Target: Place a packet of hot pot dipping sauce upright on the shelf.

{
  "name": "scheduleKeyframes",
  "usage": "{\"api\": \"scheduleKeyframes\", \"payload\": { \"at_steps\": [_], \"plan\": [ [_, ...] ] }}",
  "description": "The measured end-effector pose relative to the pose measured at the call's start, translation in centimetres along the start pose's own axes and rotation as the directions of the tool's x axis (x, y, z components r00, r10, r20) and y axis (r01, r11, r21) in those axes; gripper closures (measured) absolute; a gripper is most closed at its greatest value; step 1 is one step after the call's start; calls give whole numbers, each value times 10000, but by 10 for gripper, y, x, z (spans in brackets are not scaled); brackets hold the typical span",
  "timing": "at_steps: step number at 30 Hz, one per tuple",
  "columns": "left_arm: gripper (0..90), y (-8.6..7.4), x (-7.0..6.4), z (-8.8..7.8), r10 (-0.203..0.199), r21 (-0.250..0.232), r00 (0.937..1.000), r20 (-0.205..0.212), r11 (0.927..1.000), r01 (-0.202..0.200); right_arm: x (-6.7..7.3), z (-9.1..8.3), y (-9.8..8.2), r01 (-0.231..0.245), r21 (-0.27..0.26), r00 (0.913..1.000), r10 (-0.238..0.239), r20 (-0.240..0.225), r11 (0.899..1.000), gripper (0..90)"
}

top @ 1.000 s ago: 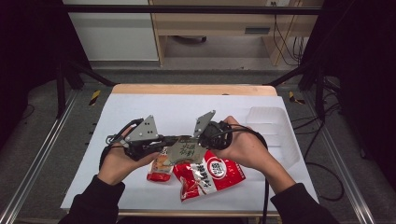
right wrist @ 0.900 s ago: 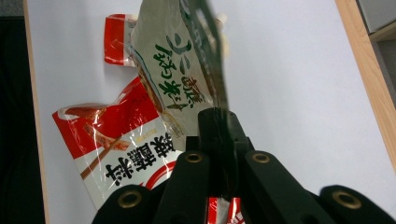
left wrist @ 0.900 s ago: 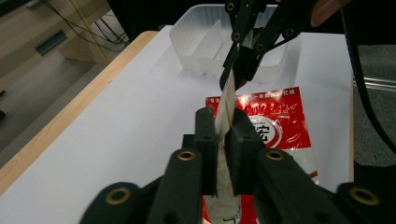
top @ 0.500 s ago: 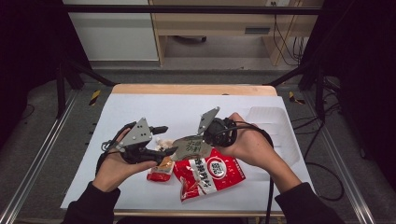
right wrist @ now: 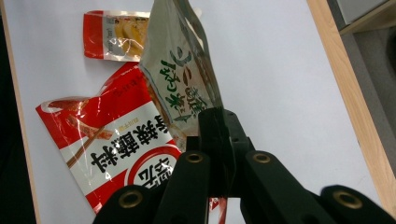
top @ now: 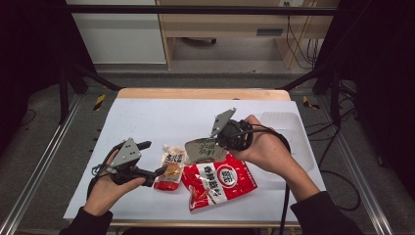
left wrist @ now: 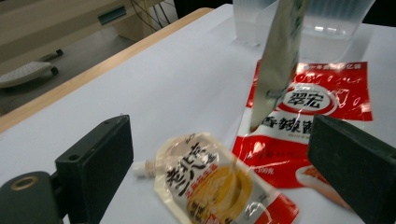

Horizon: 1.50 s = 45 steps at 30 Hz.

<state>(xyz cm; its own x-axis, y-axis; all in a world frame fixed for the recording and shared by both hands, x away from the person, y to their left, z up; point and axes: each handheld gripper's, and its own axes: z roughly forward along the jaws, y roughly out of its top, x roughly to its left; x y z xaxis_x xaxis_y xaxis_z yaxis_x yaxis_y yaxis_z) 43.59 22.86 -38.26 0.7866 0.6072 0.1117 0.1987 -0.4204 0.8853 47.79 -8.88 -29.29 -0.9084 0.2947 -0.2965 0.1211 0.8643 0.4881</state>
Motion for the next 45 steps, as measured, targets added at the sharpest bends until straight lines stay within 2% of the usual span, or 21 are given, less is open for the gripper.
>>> {"api": "scheduleKeyframes", "payload": {
  "at_steps": [1,2,3,4,5,7,8,9,10,15,17,25,28,32,41,45],
  "plan": [
    [67,0,0,0,0,0,10000,0,10000,0,0,0,0,0,0,10000,0,0,10000,900],
    [62,-10,7,-2,-337,78,9994,112,9994,336,-2,-3,0,-28,17,10000,28,61,10000,900],
    [59,-10,7,-2,-337,78,9994,112,9994,336,-2,-3,0,-28,17,10000,28,61,10000,900],
    [59,-20,14,-4,-305,165,9991,-299,9994,310,-3,-5,0,-123,24,9998,123,137,9999,900],
    [57,-24,17,-5,-368,202,9984,-436,9991,377,-3,-6,-1,-185,28,9997,185,142,9998,900],
    [57,-29,20,-5,-478,193,9976,-508,9986,488,-3,-7,-2,-189,63,9997,188,185,9998,900],
    [56,-38,24,-7,-655,195,9951,-741,9976,671,-4,-9,-3,-246,49,9994,245,234,9997,900],
    [55,-38,24,-7,-655,195,9951,-741,9976,671,-4,-9,-3,-246,49,9994,245,234,9997,900],
    [53,-44,26,-8,-650,262,9926,-1029,9973,680,-5,-11,-4,-284,29,9991,283,318,9996,900],
    [49,-54,29,-9,-830,232,9871,-1371,9959,869,-8,-18,-6,-371,-63,9985,373,413,9993,900],
    [50,-56,30,-11,-989,136,9841,-1478,9947,1020,-9,-21,-8,-411,-139,9980,417,467,9991,900],
    [49,-62,29,-12,-939,122,9806,-1720,9952,974,-12,-36,-16,-524,-302,9962,544,682,9982,900],
    [49,-66,31,-10,-1024,117,9774,-1847,9943,1064,-14,-45,-21,-620,-464,9949,654,772,9970,900],
    [49,-68,32,-10,-956,243,9773,-1893,9945,1020,-17,-53,-26,-739,-554,9929,787,890,9957,900],
    [50,-69,33,-12,-1040,149,9744,-1994,9939,1091,-20,-69,-33,-850,-780,9887,938,1172,9933,900],
    [49,-70,33,-12,-1031,160,9748,-1980,9940,1083,-22,-79,-40,-1064,-920,9843,1180,1314,9901,900]
  ]
}}
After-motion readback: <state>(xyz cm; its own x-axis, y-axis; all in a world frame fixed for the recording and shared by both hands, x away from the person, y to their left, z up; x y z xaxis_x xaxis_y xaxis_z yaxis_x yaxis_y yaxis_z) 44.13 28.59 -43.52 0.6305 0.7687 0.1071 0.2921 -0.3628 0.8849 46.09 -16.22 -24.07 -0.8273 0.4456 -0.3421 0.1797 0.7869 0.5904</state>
